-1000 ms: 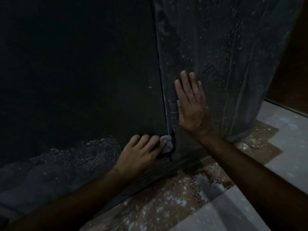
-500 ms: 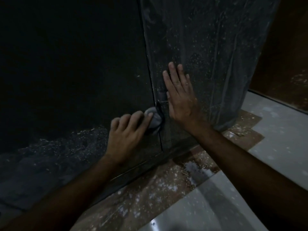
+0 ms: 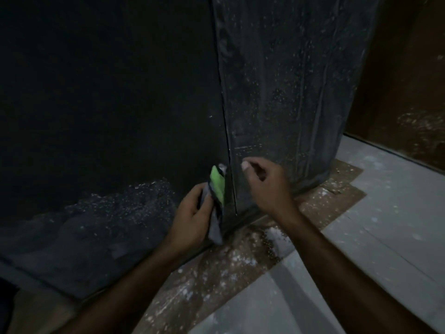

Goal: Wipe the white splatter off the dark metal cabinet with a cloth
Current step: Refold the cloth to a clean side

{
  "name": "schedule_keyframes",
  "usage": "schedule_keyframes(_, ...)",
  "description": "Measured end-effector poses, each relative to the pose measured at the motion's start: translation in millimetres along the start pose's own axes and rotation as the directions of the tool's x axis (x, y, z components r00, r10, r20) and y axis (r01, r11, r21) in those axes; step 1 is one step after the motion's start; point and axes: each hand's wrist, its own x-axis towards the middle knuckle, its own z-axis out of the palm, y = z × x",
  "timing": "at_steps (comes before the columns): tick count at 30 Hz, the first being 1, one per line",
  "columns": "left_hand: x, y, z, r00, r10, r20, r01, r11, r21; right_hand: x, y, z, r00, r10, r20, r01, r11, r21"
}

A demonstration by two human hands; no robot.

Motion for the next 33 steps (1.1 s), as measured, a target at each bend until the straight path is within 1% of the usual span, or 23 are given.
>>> schedule_keyframes(1,5,-5,3,0.992,-0.125,-0.006,0.124,0.985,-0.122,-11,-8,-2,0.979,0.155,0.130,-0.171,0.978,0.118)
schedule_keyframes(2,-1,-11,-4,0.973,-0.224,0.053,0.230,0.946,-0.230,-22,-17,-3,0.931,0.245,0.271,-0.298,0.939,0.174)
schedule_keyframes(3,-6,-19,-10,0.950,-0.282,0.132,0.311,0.878,-0.363,-32,-23,-3,0.879,0.283,0.384,-0.374,0.908,0.187)
schedule_keyframes(4,-7,-28,-17,0.947,-0.311,0.086,0.317,0.854,-0.413,-40,-28,-2,0.847,0.285,0.448,-0.406,0.891,0.201)
schedule_keyframes(5,-6,-32,-19,0.926,-0.376,0.039,0.354,0.826,-0.439,-47,-32,0,0.845,0.274,0.459,-0.400,0.894,0.202)
schedule_keyframes(6,-9,-24,-22,0.899,-0.437,0.035,0.404,0.793,-0.456,-51,-35,3,0.864,0.260,0.431,-0.367,0.912,0.186)
schedule_keyframes(7,-11,-12,-20,0.860,-0.496,0.121,0.482,0.713,-0.509,-55,-36,6,0.885,0.244,0.398,-0.326,0.933,0.153)
schedule_keyframes(8,-12,2,-18,0.837,-0.495,0.232,0.529,0.625,-0.574,-57,-36,9,0.902,0.229,0.367,-0.291,0.949,0.122)
schedule_keyframes(9,-13,4,-20,0.856,-0.448,0.258,0.506,0.625,-0.594,-59,-34,12,0.915,0.217,0.341,-0.268,0.957,0.110)
schedule_keyframes(11,-19,11,-25,0.904,-0.348,0.248,0.426,0.705,-0.566,-60,-31,17,0.932,0.203,0.301,-0.249,0.960,0.124)
schedule_keyframes(12,-22,8,-26,0.925,-0.307,0.223,0.379,0.770,-0.513,-61,-32,20,0.936,0.196,0.293,-0.246,0.958,0.146)
schedule_keyframes(13,-21,6,-27,0.935,-0.288,0.206,0.352,0.815,-0.459,-63,-33,22,0.937,0.195,0.291,-0.251,0.953,0.168)
schedule_keyframes(14,-21,4,-28,0.937,-0.299,0.180,0.348,0.829,-0.438,-65,-34,24,0.936,0.194,0.293,-0.257,0.947,0.191)
schedule_keyframes(15,-22,3,-30,0.935,-0.313,0.166,0.354,0.831,-0.430,-66,-34,24,0.931,0.202,0.305,-0.273,0.938,0.212)
schedule_keyframes(16,-25,2,-32,0.929,-0.333,0.163,0.371,0.812,-0.452,-67,-34,23,0.918,0.219,0.332,-0.303,0.926,0.225)
schedule_keyframes(18,-27,6,-35,0.924,-0.334,0.188,0.383,0.774,-0.504,-68,-35,22,0.879,0.261,0.399,-0.368,0.903,0.220)
schedule_keyframes(19,-30,8,-37,0.924,-0.334,0.188,0.382,0.774,-0.506,-68,-35,22,0.870,0.268,0.415,-0.377,0.902,0.209)
schedule_keyframes(22,-33,8,-42,0.942,-0.300,0.153,0.337,0.846,-0.413,-69,-39,24,0.887,0.246,0.391,-0.349,0.911,0.218)
schedule_keyframes(23,-33,9,-44,0.943,-0.301,0.143,0.333,0.853,-0.402,-69,-40,24,0.888,0.248,0.388,-0.355,0.905,0.234)
schedule_keyframes(28,-26,25,-58,0.918,-0.383,0.099,0.385,0.806,-0.449,-64,-42,18,0.865,0.325,0.381,-0.435,0.865,0.250)
schedule_keyframes(31,-25,30,-59,0.904,-0.404,0.141,0.418,0.764,-0.492,-63,-47,16,0.881,0.335,0.333,-0.441,0.838,0.323)
schedule_keyframes(33,-25,33,-58,0.896,-0.419,0.147,0.430,0.734,-0.526,-63,-50,16,0.877,0.358,0.322,-0.464,0.805,0.369)
